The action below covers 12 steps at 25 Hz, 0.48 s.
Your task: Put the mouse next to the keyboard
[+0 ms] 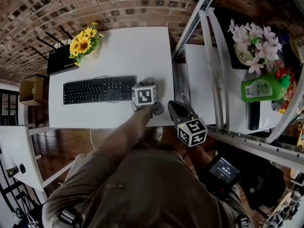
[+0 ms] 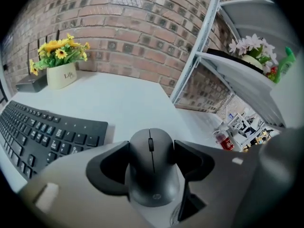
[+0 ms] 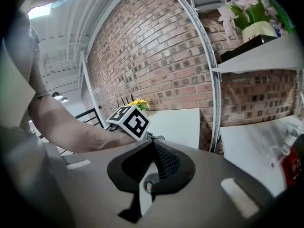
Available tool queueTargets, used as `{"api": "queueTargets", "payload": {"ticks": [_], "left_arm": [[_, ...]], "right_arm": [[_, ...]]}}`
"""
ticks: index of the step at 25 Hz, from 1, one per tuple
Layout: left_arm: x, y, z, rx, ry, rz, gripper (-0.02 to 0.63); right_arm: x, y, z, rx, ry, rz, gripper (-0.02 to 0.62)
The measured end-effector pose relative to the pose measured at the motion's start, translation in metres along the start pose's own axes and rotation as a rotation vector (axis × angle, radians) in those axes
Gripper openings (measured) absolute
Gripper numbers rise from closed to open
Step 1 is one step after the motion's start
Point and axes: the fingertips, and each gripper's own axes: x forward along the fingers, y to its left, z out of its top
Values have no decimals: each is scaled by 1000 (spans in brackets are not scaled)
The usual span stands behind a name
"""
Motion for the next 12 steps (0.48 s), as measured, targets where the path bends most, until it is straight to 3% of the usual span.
{"api": "queueTargets", "payload": {"ticks": [6, 12], "left_arm": [[3, -1, 8, 24, 20, 21, 291], [10, 2, -2, 15, 117, 63, 292]], "right_arm": [[-1, -3, 1, 3, -7, -6, 11], [-5, -5, 4, 8, -16, -15, 11]]}}
